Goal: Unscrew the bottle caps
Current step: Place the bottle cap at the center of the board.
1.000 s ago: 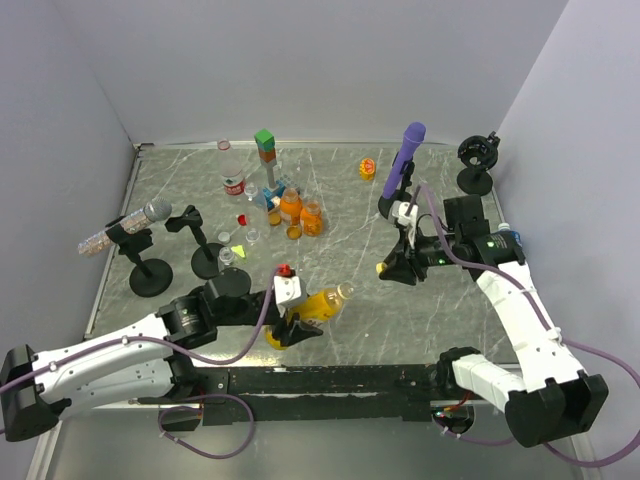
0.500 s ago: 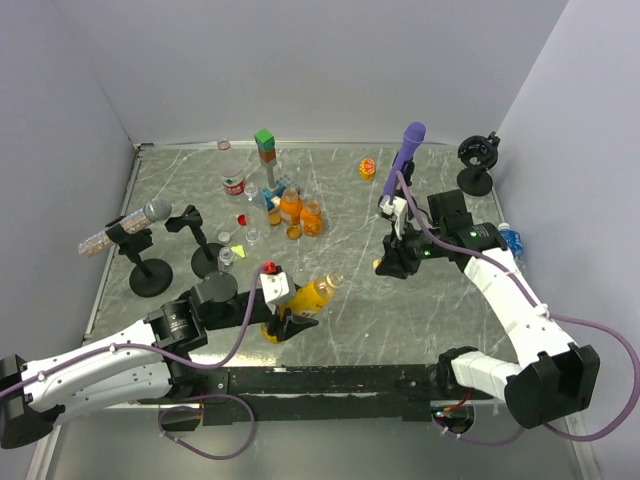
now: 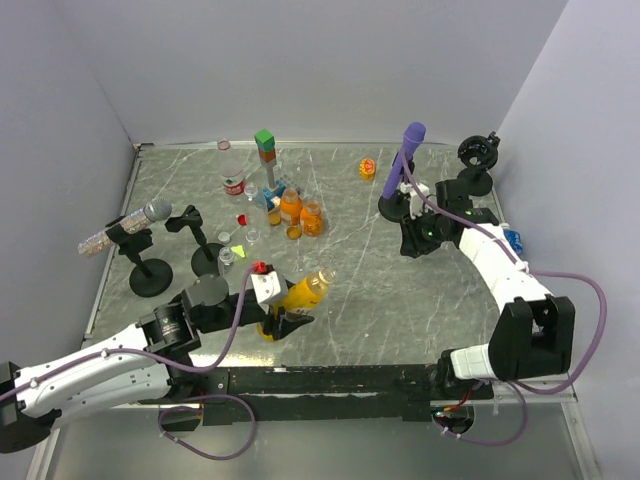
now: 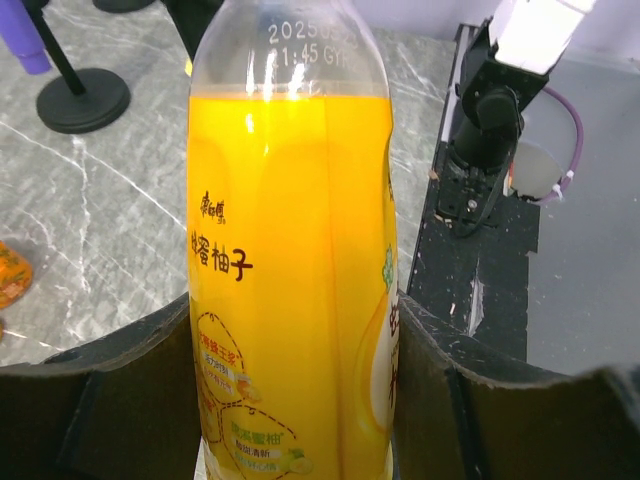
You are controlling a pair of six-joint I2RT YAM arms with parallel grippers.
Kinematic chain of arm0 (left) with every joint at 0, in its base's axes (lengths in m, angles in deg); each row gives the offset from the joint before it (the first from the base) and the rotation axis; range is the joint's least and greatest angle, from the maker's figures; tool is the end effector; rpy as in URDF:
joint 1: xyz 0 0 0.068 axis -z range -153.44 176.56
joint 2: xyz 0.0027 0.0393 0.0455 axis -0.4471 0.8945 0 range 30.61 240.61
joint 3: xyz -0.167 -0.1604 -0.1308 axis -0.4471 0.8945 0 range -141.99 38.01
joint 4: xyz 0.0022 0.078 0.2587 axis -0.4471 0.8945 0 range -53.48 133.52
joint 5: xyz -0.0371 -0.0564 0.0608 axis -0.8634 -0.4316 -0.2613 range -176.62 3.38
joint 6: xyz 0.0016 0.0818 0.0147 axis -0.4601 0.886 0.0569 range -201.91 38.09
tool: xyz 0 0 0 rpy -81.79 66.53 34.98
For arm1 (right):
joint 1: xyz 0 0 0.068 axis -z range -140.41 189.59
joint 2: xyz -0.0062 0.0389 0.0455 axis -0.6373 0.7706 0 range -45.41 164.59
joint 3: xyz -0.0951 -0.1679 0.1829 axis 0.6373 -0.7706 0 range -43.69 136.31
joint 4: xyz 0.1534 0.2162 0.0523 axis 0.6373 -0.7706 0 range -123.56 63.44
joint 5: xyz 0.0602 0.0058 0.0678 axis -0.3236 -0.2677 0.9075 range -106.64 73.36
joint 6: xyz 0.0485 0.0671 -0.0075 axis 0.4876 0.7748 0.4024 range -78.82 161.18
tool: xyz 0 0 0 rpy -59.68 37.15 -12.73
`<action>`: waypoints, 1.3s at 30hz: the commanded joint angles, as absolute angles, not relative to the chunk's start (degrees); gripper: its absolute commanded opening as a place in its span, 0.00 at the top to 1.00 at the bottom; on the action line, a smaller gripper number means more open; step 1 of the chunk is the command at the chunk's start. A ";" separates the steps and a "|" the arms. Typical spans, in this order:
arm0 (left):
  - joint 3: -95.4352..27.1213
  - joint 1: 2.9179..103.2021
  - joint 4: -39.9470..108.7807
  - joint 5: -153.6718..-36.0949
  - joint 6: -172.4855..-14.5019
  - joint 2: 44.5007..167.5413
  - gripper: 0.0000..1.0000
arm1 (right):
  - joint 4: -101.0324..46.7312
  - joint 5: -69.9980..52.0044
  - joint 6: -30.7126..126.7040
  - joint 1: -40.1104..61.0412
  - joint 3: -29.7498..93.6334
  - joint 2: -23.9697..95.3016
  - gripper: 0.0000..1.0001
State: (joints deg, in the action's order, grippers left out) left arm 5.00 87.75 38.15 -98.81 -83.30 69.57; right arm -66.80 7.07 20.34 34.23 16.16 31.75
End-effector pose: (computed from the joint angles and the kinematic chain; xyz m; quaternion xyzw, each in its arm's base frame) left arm 0.0941 -0.2028 0.2892 0.4336 0.6135 -0.4085 0.5184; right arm 0.2949 0.0571 0.2270 -0.2689 0.9022 0.1586 0.2975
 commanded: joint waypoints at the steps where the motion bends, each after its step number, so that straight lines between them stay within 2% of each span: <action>1: 4.44 87.56 32.83 -97.00 -84.37 67.00 0.96 | -62.25 0.78 21.75 33.35 16.42 33.85 0.73; 6: 4.62 87.56 33.44 -96.91 -84.81 66.30 0.96 | -59.25 -6.08 22.81 36.51 20.72 41.58 0.71; 16: 5.14 87.56 34.41 -96.29 -84.90 64.63 0.95 | -58.11 -10.74 22.20 37.92 27.67 55.65 0.63; 23: 5.32 87.56 33.80 -97.17 -85.60 65.24 0.95 | -58.37 -11.28 21.41 38.10 28.38 59.00 0.50; 29: 5.76 87.56 32.22 -98.48 -86.57 65.95 0.95 | -60.39 -9.26 20.00 38.89 27.33 56.37 0.29; 35: 5.93 87.56 30.46 -99.63 -87.54 66.91 0.95 | -64.51 -4.52 14.21 38.89 21.45 46.80 0.28; 39: 5.93 87.56 29.06 -100.94 -87.71 68.14 0.95 | -70.66 2.94 7.19 39.07 16.88 36.97 0.27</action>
